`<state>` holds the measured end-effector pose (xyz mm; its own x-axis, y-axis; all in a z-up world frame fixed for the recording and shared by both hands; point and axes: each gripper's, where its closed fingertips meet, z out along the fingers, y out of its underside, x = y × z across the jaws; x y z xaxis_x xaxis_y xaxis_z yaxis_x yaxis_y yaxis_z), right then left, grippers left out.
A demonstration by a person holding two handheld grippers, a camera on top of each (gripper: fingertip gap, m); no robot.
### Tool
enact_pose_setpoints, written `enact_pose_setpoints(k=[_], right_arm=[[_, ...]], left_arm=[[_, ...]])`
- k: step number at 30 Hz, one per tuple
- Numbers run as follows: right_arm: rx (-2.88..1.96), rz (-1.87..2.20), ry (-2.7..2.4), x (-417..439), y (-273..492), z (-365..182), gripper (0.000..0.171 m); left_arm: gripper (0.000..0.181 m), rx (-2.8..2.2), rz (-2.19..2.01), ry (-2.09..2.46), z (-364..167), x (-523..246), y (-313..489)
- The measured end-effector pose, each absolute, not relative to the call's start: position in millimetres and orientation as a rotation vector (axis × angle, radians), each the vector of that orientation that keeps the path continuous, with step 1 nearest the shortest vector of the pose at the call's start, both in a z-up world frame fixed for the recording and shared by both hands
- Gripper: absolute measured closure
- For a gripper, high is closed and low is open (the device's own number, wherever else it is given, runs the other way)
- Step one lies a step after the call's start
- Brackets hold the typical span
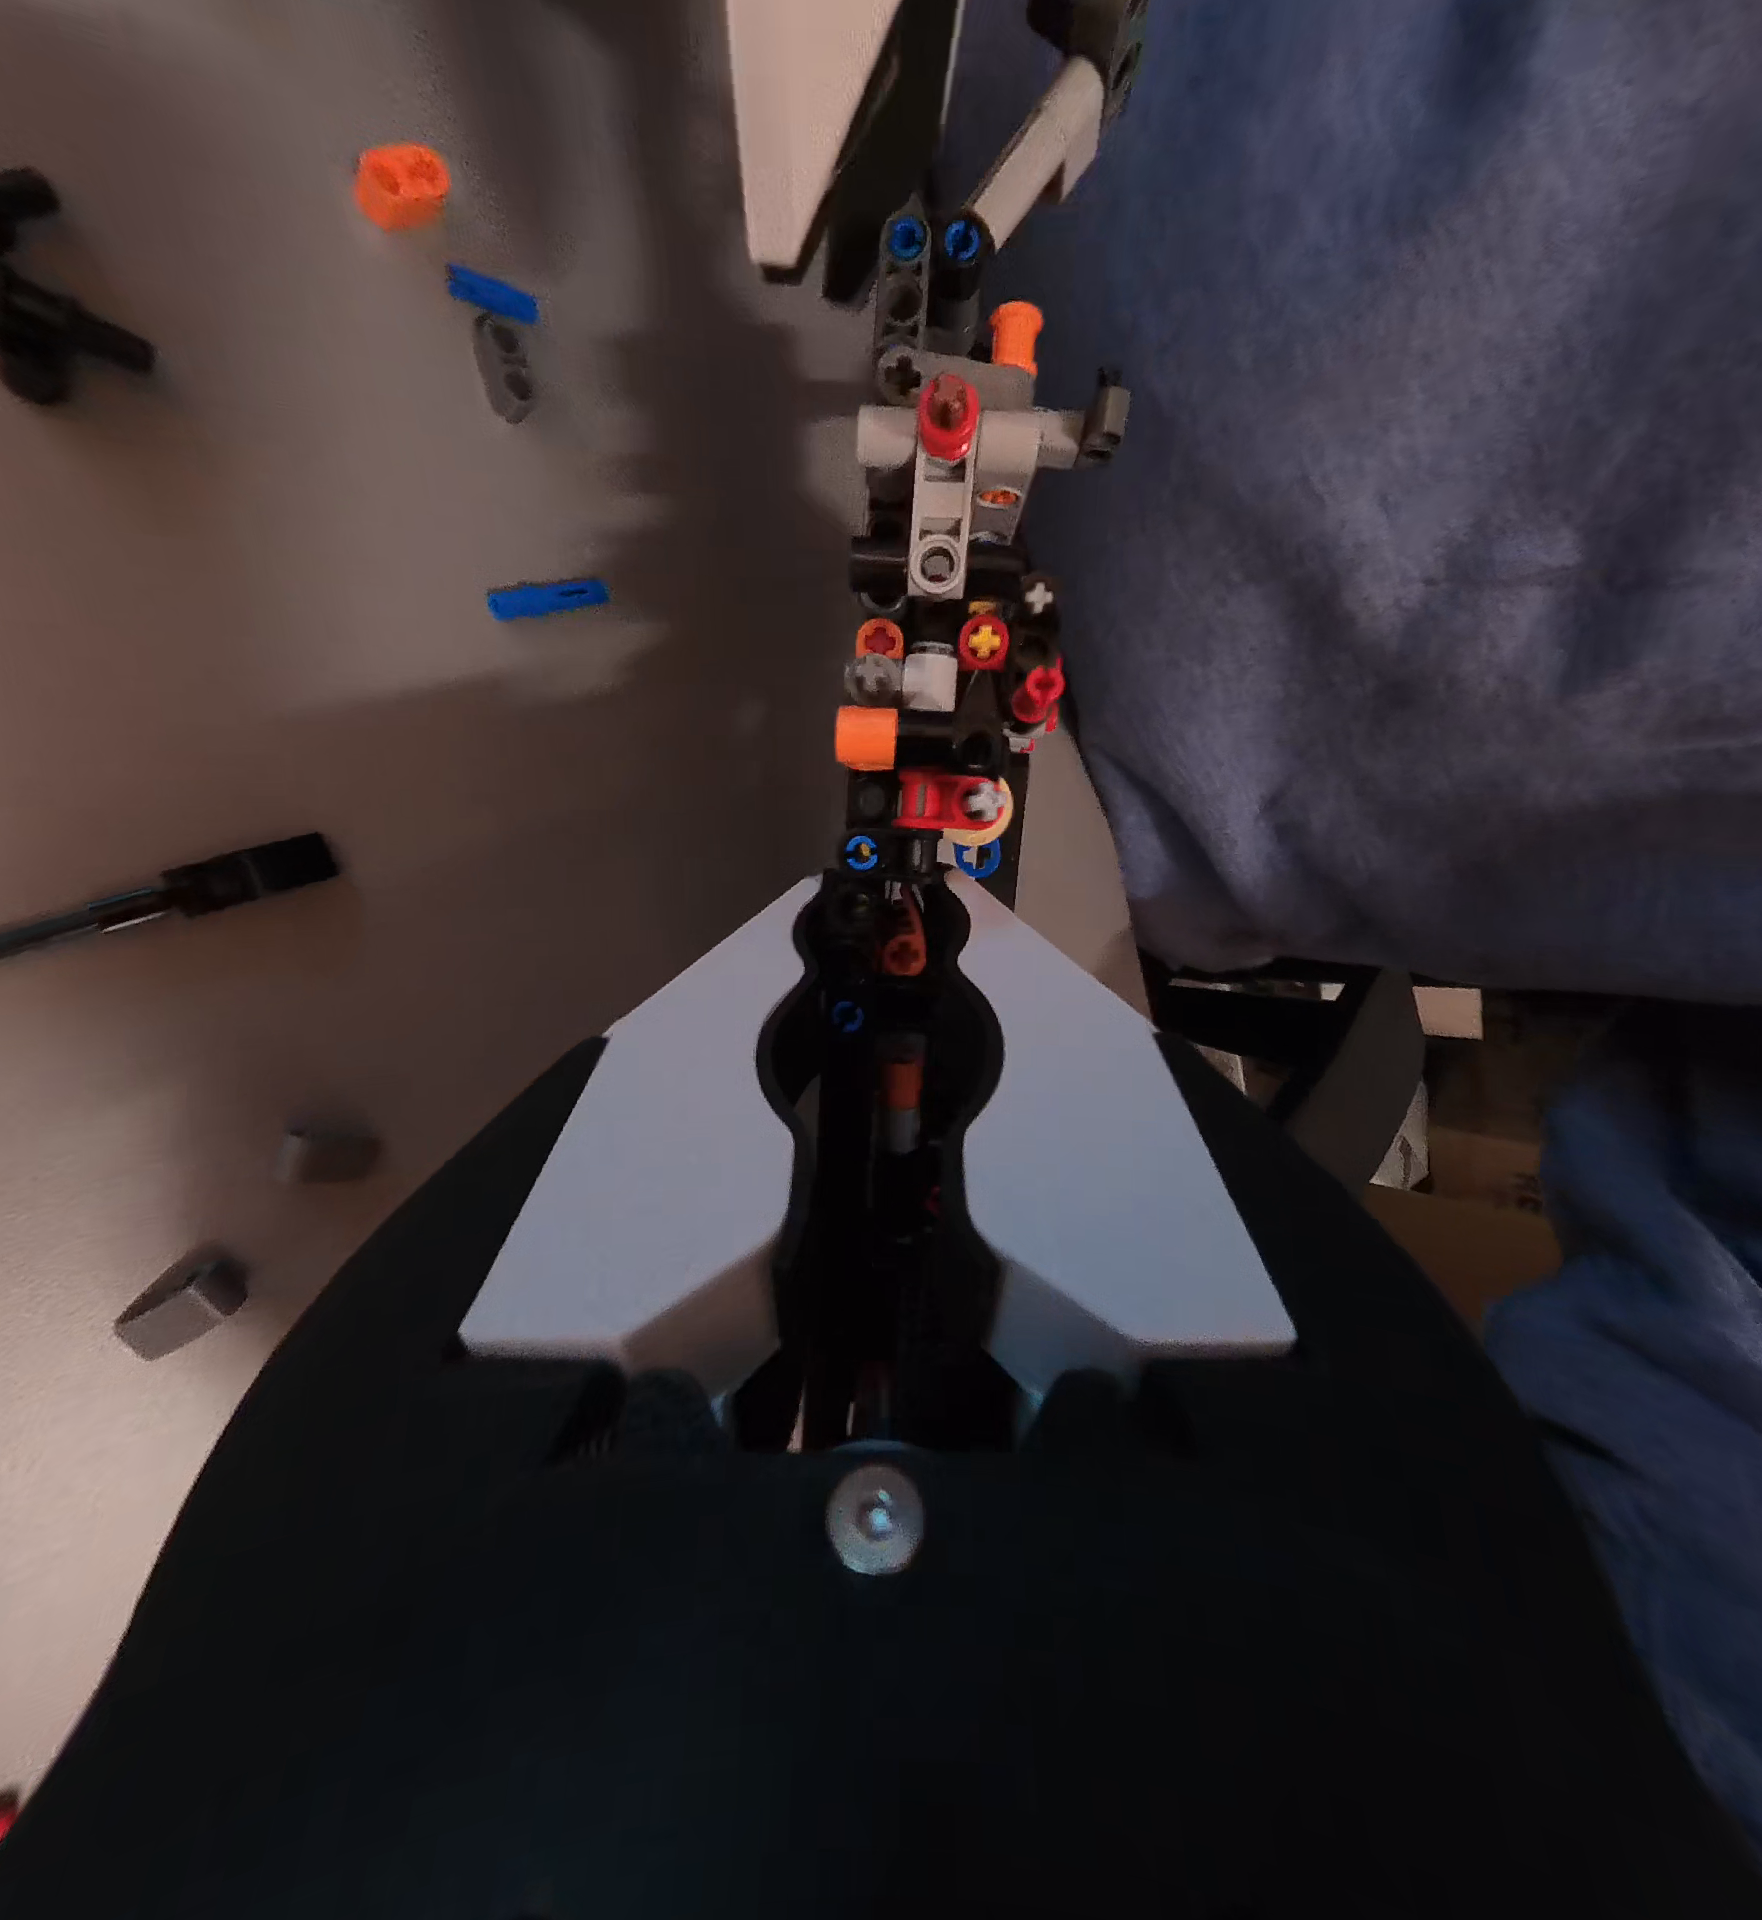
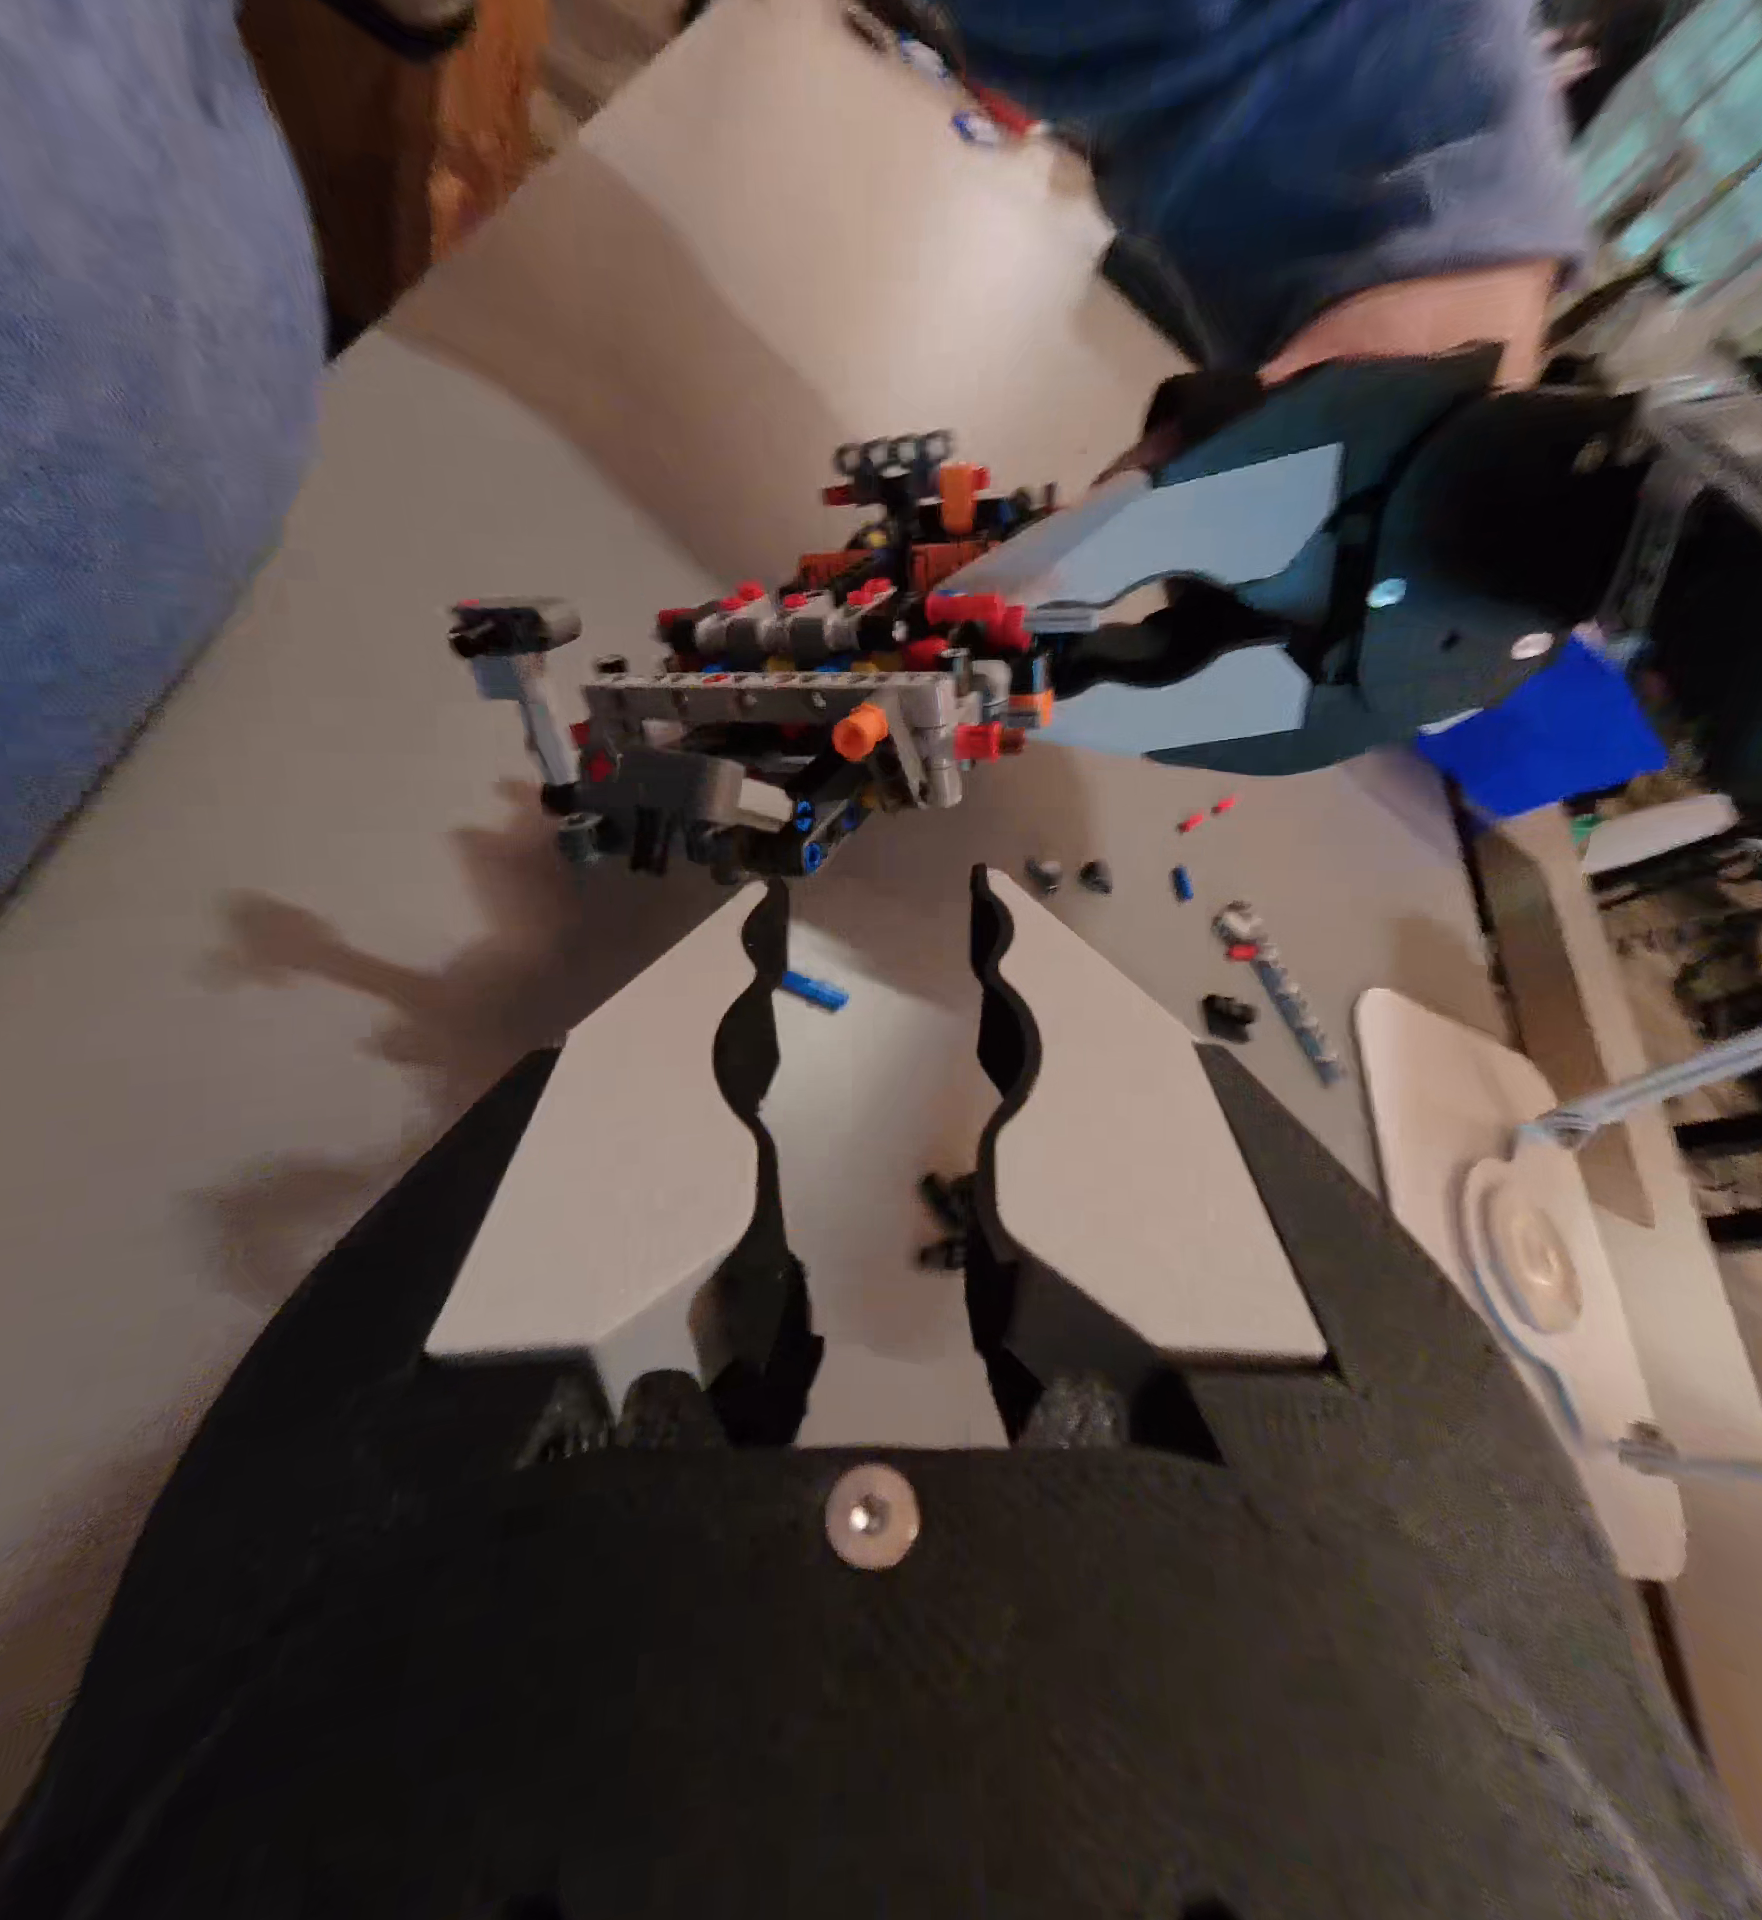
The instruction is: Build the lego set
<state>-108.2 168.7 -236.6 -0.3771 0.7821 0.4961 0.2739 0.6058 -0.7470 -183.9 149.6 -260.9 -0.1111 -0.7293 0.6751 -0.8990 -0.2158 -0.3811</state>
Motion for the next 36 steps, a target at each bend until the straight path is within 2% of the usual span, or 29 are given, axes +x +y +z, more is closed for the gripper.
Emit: enact_pose_setpoints(k=[1,3,10,13,21,25,30,36], right_arm=[[-0.814,0.719,-1.925,-108.8,166.1,-232.1,0.141],[-0.775,0.785,-1.911,-108.7,158.0,-220.0,0.146],[-0.687,0.885,-1.866,-109.3,144.5,-189.5,0.135],[-0.694,1.034,-1.85,-104.9,140.8,-177.6,0.118],[-0.666,1.072,-1.804,-115.6,119.0,-175.9,0.072],[-0.667,1.084,-1.71,-117.5,116.6,-162.5,0.072],[-0.65,1.07,-1.746,-119.2,113.5,-166.7,0.085],[-0.626,1.052,-1.773,-117.0,112.2,-165.4,0.086]], left_arm=[[0.168,1.942,1.259,-1.819,-258.6,-183.1,148.9],[0.168,1.902,1.342,-1.816,-251.7,-181.7,144.1],[0.168,1.787,1.63,-1.804,-230.6,-170.9,133.2],[0.168,1.753,1.739,-1.795,-224.8,-167.0,131.3],[0.168,1.675,2.002,-1.765,-206.4,-161.6,130.3],[0.168,1.65,2.073,-1.759,-203.0,-159.8,126.6],[0.168,1.624,2.095,-1.75,-208.2,-155.9,123.1],[0.168,1.594,2.119,-1.753,-207.5,-152.4,122.5]])
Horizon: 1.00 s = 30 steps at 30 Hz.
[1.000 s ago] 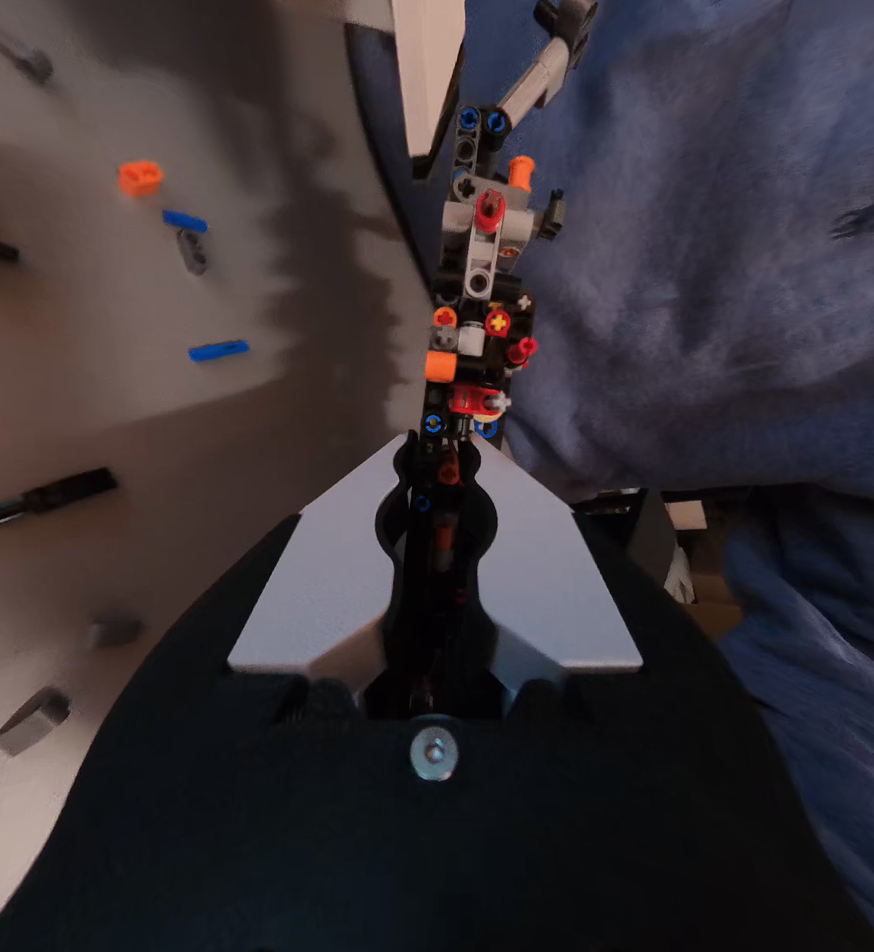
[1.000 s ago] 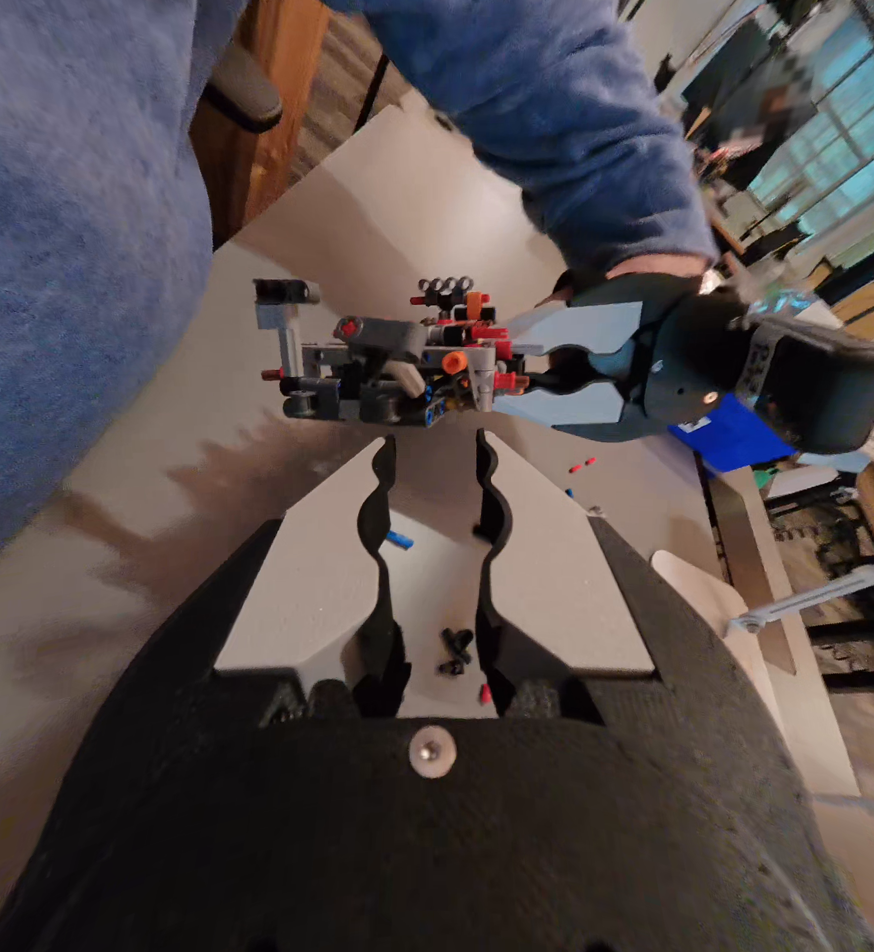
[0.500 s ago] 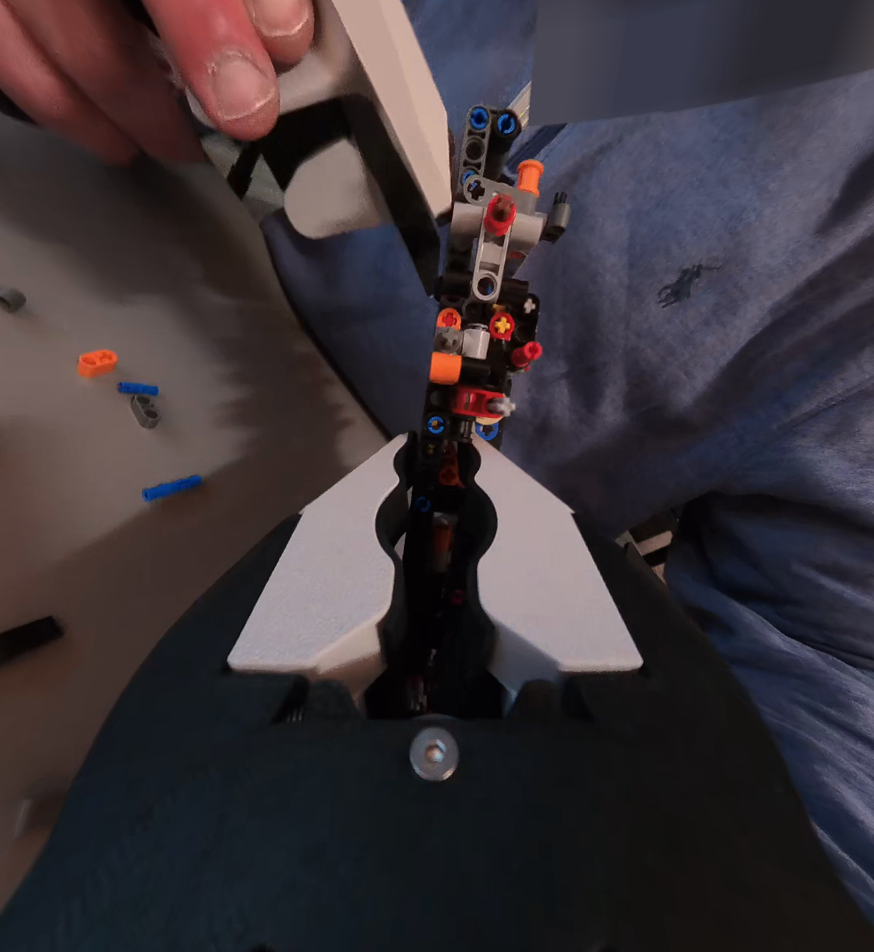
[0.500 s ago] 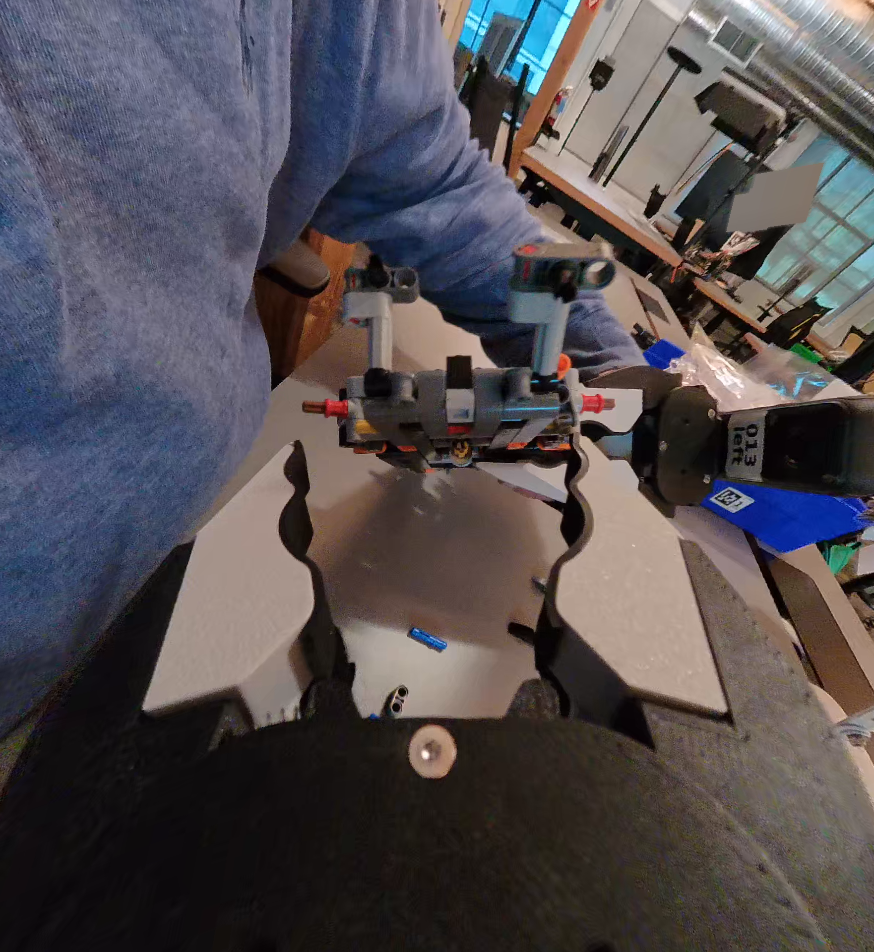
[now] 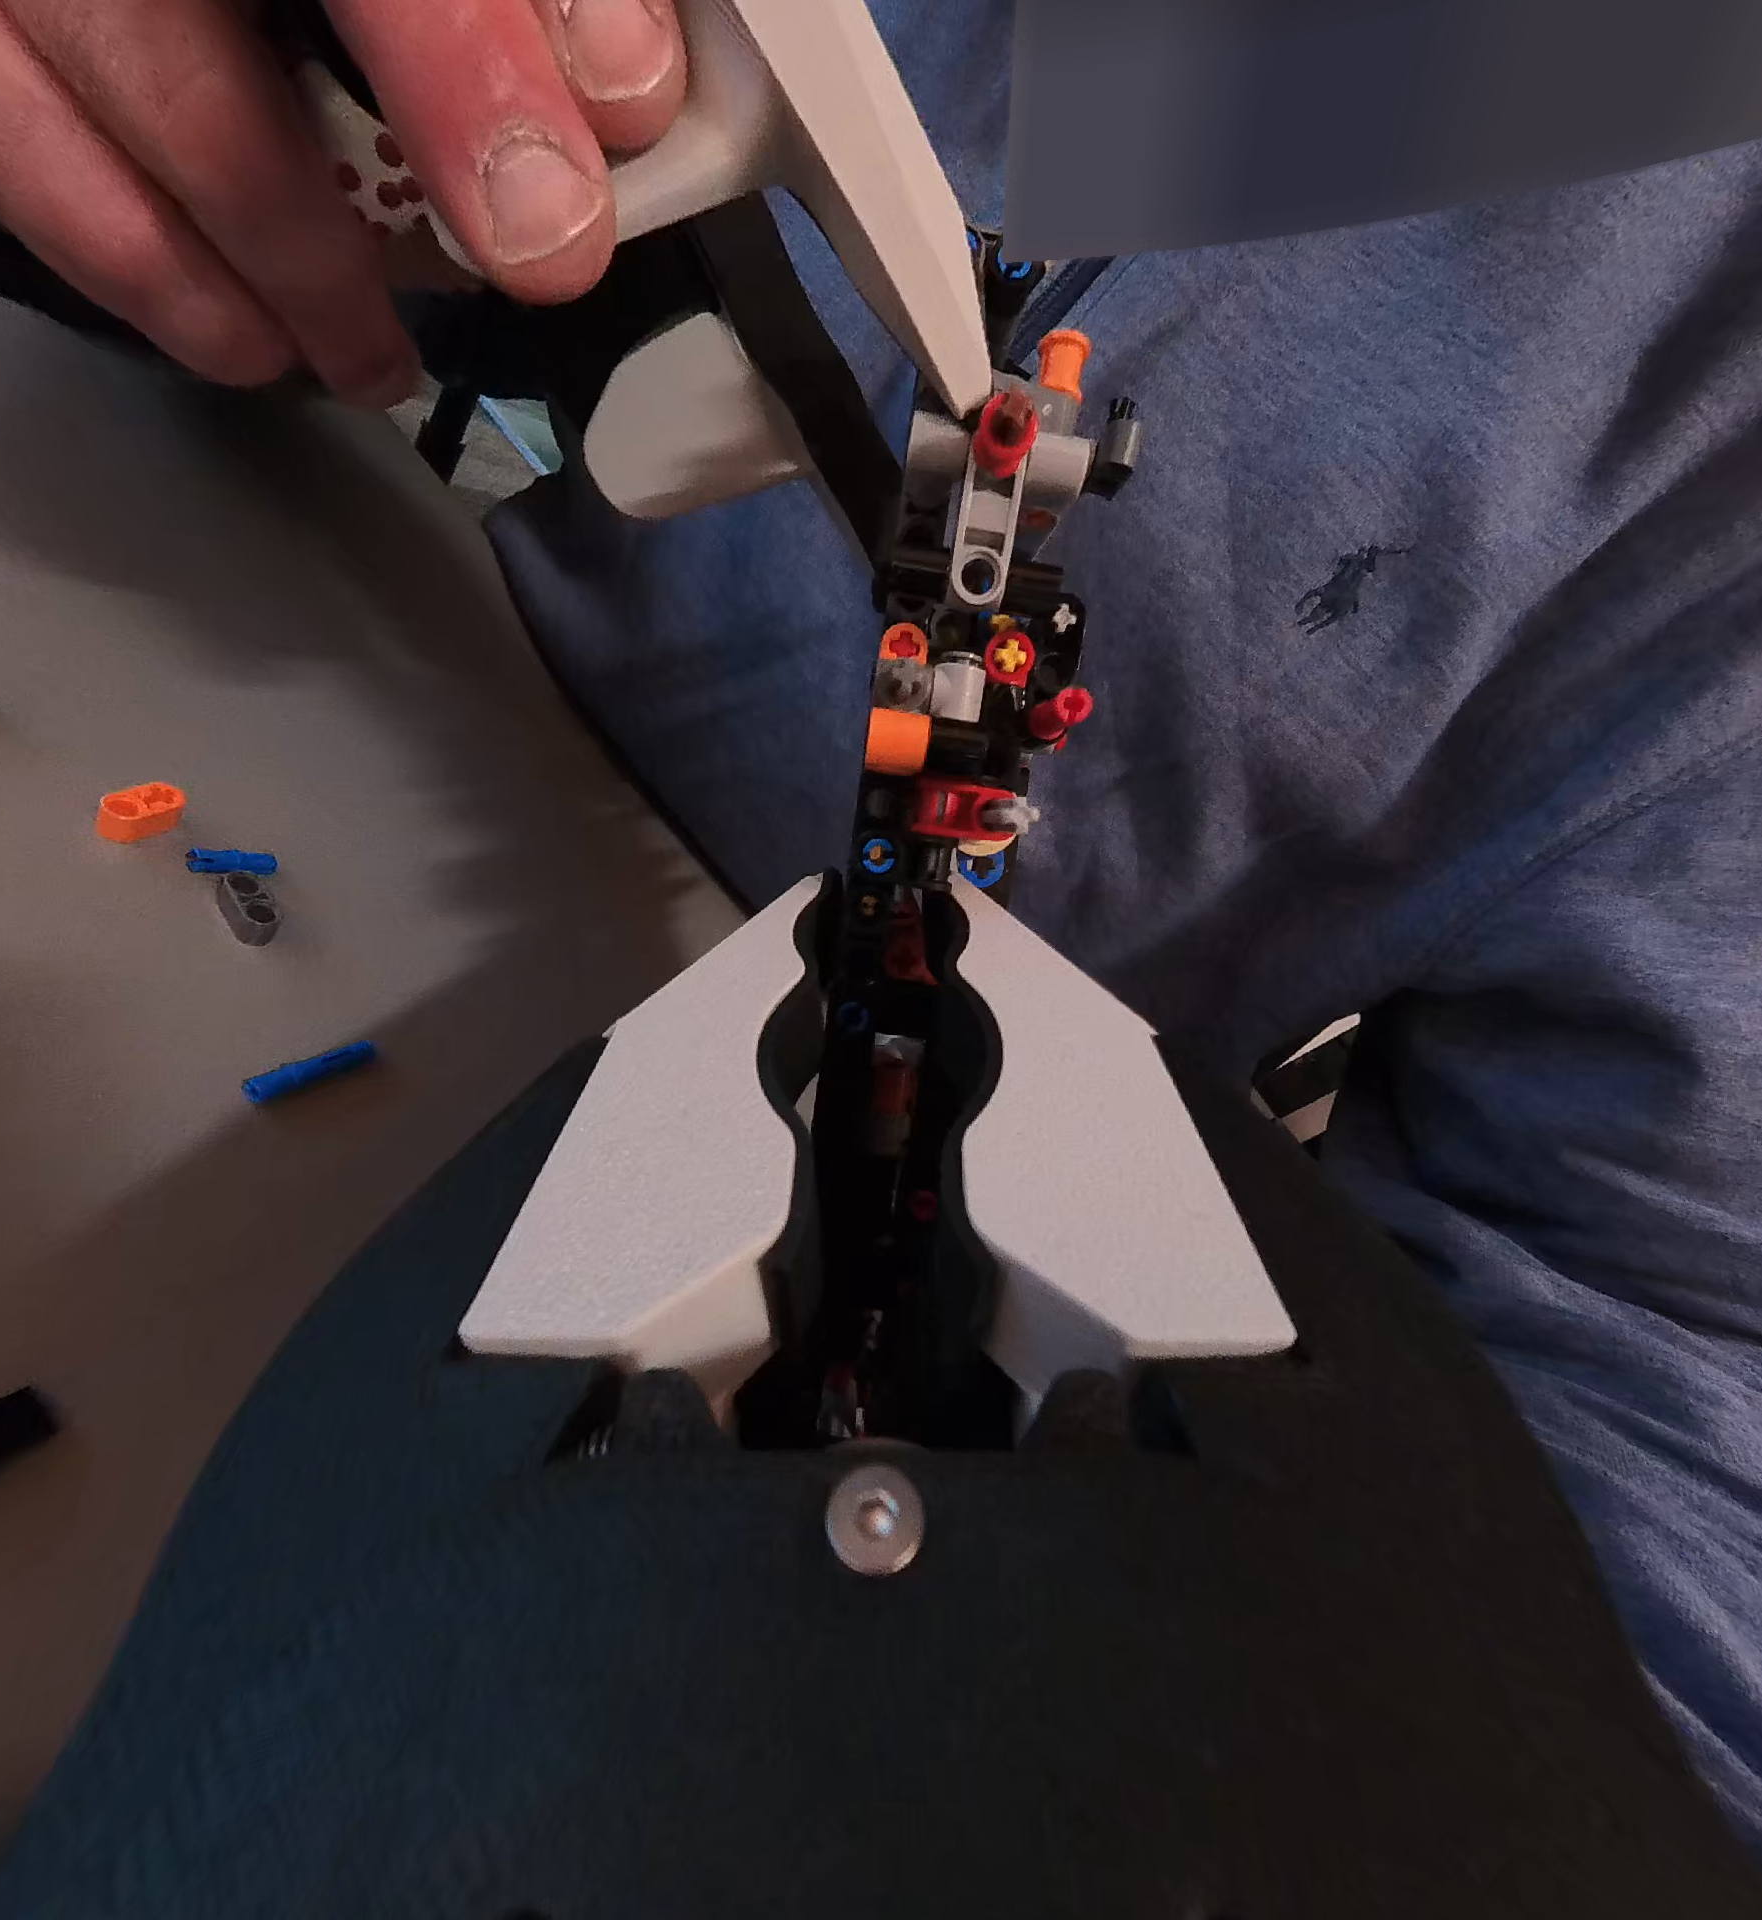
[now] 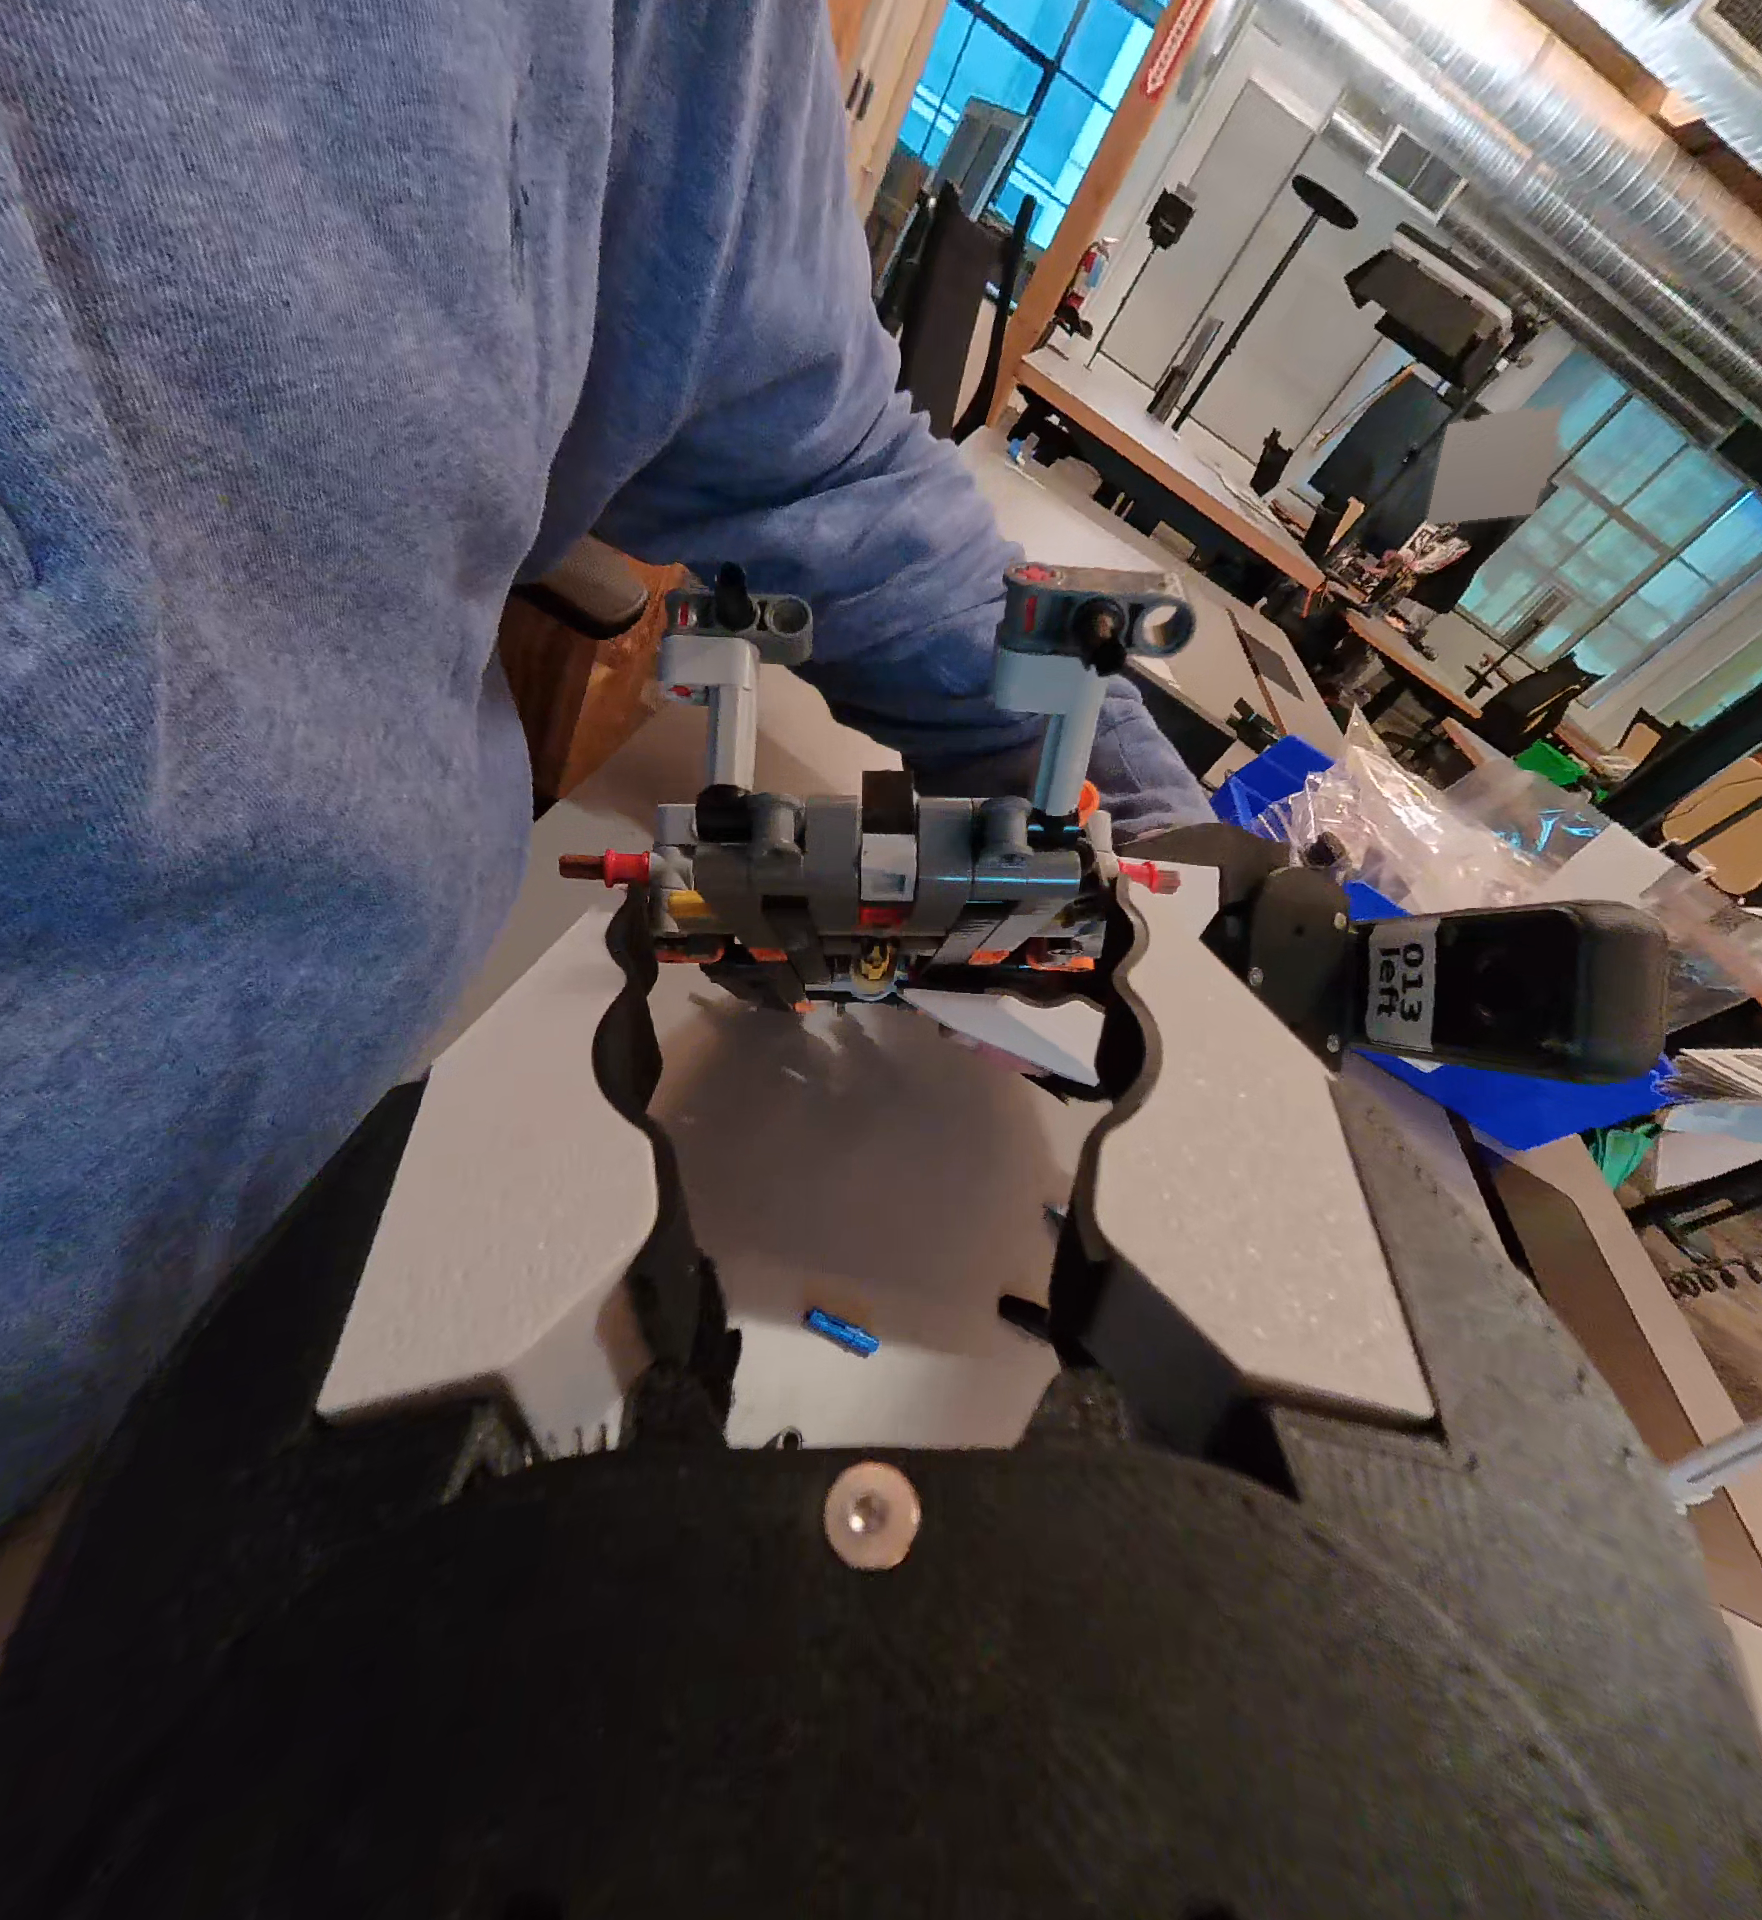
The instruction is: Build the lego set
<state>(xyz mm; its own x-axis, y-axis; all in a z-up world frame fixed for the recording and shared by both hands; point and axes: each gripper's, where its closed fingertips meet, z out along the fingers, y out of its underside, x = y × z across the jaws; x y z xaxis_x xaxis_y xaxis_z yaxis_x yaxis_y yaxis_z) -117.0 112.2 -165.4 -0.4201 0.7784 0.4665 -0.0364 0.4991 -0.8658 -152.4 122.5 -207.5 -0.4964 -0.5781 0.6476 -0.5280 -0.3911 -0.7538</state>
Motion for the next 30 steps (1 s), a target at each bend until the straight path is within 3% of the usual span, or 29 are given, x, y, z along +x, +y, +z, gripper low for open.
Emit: enact_pose_setpoints(k=[30], right_arm=[[-0.734,0.998,-1.86,-112.7,122.3,-170.7,0.092]], left_arm=[[0.169,-1.527,-2.109,1.672,-213.3,-151.8,126.4]])
